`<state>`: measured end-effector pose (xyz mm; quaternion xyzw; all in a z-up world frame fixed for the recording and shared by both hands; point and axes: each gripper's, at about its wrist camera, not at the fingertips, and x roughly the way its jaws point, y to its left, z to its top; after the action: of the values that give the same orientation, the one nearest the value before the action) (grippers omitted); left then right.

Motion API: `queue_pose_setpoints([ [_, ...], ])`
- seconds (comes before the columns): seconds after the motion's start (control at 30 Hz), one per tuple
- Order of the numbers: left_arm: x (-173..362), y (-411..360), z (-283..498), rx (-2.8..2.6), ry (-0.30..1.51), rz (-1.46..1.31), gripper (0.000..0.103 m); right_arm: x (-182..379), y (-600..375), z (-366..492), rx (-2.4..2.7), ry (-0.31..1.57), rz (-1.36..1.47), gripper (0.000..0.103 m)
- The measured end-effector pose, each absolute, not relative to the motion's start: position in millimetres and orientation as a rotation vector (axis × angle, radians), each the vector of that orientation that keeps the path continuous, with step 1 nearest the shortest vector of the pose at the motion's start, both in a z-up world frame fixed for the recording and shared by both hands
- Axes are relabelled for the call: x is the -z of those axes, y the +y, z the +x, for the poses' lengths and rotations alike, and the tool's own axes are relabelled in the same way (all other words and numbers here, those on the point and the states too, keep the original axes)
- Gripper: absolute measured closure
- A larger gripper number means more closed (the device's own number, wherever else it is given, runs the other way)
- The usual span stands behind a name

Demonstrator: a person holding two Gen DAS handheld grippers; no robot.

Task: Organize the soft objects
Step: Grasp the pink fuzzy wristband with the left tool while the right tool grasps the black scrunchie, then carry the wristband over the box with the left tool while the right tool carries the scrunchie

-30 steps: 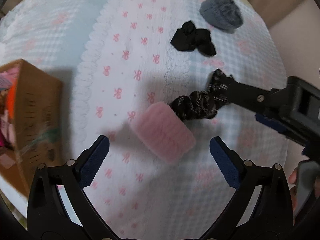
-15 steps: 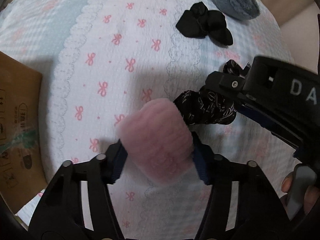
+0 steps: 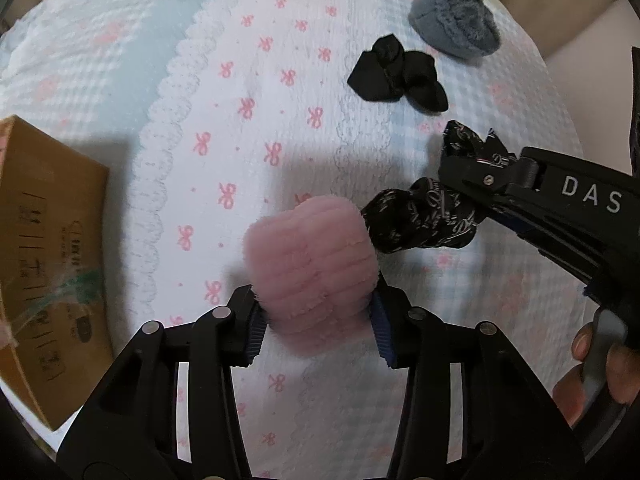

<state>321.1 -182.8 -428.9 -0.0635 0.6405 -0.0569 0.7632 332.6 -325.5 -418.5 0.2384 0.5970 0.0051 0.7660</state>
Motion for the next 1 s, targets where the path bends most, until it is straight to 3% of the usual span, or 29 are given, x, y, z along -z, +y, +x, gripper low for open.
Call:
queue_pose_setpoints([
  [0.33, 364, -176, 304, 0.135, 1.298, -0.127, 0.063, 369, -331, 318, -0.019, 1.230, 0.523, 0.077],
  [1.0, 184, -123, 228, 0.144, 1.022, -0.101, 0.062, 177, -293, 224, -0.097, 0.985, 0.362, 0.077],
])
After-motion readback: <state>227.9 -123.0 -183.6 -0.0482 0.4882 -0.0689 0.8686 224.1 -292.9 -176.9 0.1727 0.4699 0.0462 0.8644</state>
